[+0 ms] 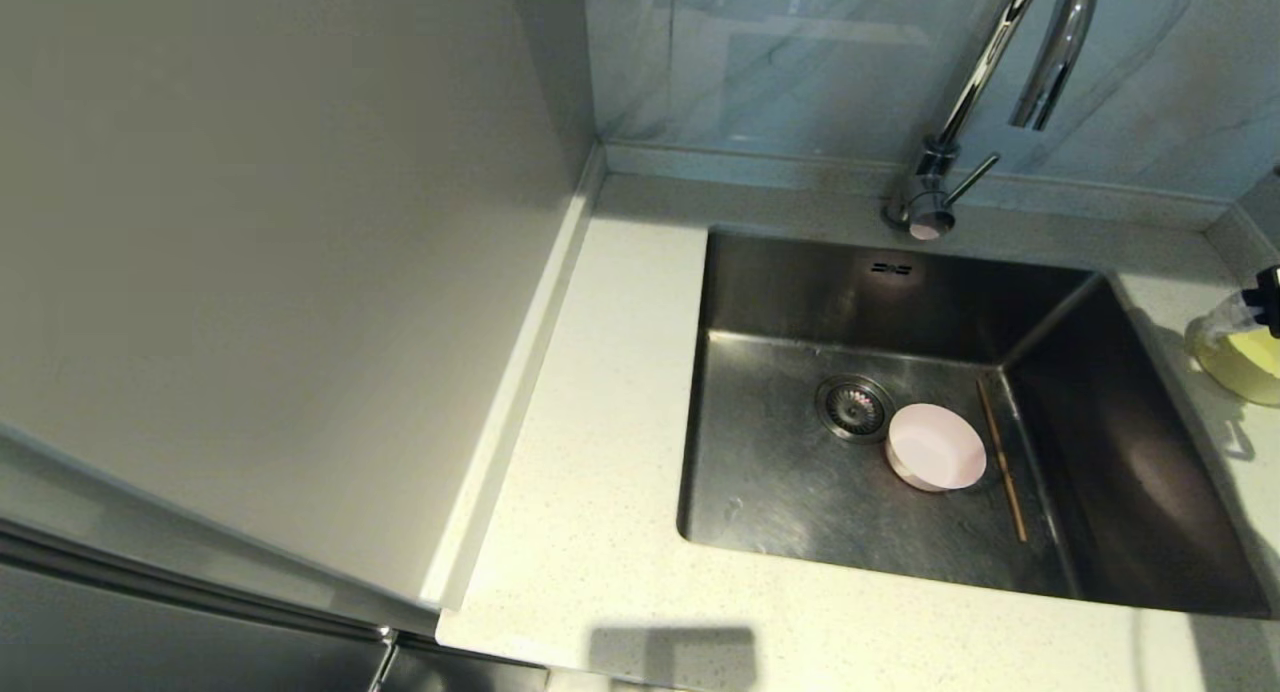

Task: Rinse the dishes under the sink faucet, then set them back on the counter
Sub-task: Put a bowl into the sink

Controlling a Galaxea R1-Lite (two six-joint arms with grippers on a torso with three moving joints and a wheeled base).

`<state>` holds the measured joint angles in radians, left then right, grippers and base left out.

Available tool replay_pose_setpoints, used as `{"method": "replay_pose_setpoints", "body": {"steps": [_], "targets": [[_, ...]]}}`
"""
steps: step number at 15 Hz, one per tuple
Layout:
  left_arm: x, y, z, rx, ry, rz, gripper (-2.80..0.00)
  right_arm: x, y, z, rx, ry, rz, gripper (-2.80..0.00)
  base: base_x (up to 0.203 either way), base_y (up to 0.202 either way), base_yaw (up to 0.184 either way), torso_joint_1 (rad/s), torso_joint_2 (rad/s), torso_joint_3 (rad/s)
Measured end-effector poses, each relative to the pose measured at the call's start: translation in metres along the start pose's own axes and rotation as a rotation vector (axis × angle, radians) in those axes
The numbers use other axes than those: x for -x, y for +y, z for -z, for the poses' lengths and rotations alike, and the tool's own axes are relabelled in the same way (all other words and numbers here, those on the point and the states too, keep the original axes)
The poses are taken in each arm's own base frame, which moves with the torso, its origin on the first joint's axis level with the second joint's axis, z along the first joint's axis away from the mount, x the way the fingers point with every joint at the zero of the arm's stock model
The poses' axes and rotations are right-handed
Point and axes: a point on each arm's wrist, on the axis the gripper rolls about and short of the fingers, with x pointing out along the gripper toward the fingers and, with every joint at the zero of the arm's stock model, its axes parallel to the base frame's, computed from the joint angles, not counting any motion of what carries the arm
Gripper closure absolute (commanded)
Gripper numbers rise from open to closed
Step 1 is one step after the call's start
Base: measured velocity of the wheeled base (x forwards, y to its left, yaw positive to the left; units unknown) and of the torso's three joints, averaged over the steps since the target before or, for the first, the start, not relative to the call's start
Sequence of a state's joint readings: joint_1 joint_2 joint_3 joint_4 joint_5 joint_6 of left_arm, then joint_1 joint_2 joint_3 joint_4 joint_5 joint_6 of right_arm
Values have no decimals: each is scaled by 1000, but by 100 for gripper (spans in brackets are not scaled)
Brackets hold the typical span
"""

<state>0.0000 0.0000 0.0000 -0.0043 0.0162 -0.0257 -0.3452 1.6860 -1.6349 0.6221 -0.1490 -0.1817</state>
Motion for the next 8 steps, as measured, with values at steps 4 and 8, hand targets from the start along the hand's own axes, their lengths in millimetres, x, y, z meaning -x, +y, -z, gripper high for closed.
{"method": "replay_pose_setpoints", "body": {"steps": [4,8], "targets": [[0,0,0,0,0,0,0,-15,-5,-5,-7,41,-8,-280,0,0,0,0,0,0],[0,0,0,0,0,0,0,-42,-3,-8,44,62,3,-280,0,0,0,0,0,0]]}}
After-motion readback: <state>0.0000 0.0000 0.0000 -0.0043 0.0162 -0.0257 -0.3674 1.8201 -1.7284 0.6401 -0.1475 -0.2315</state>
